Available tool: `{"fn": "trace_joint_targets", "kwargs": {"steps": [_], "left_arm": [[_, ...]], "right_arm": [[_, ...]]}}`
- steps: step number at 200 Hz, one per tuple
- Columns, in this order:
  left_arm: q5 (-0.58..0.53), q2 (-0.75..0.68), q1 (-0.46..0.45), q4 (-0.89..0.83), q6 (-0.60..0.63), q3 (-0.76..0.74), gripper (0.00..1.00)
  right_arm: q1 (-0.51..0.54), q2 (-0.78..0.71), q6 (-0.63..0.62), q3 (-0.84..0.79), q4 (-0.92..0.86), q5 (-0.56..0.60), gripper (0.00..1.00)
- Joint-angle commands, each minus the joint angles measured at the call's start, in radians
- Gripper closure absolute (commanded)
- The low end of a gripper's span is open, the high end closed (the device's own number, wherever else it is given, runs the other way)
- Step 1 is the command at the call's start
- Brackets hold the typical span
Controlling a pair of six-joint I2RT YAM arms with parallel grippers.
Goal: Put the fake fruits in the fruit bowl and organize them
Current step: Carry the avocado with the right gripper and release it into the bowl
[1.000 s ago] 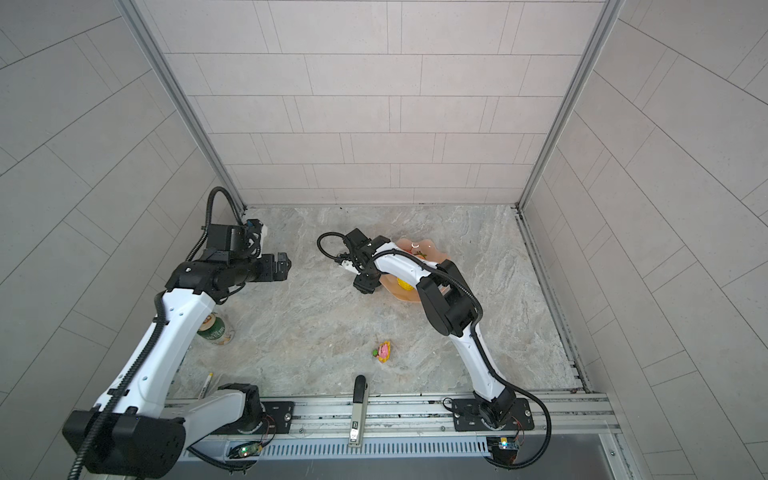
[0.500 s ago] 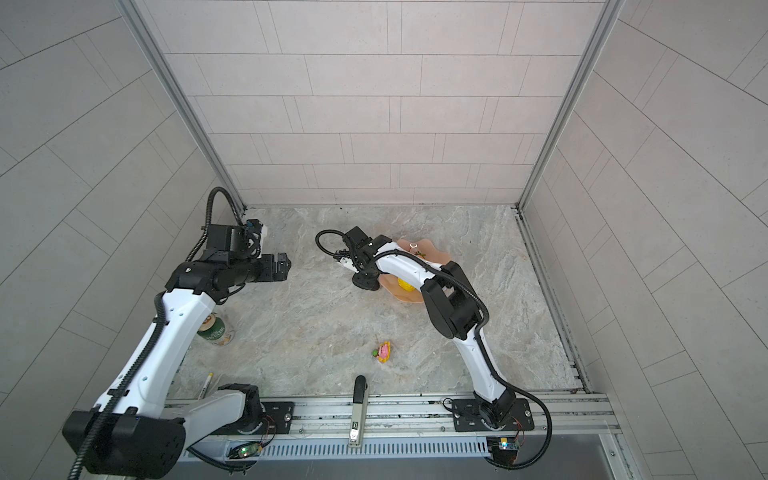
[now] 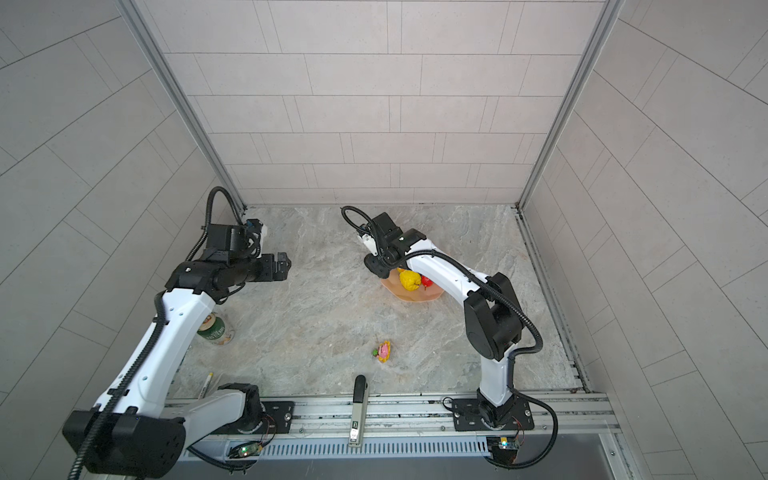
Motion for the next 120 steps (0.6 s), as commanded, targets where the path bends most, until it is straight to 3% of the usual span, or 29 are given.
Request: {"fn": "trace_joint_targets", "kwargs": {"steps": [1, 80, 97, 120], "left_arm": [[0.003, -0.025, 0.004, 0.001, 0.007, -0.005, 0.00], [0.008, -0.027, 0.004, 0.005, 0.008, -0.005, 0.00], [0.009, -0.027, 0.004, 0.004, 0.007, -0.005, 0.00], [0.008, -0.025, 0.004, 0.004, 0.008, -0.005, 0.00]], "right_arm": [[0.000, -0.015, 0.049, -0.027, -0.004, 0.056, 0.77], [-0.009, -0.005, 0.070, -0.098, 0.004, 0.164, 0.73], [-0.011, -0.001, 0.069, -0.099, 0.005, 0.168, 0.68], [-0.011, -0.007, 0.068, -0.102, 0.006, 0.168, 0.54]]}}
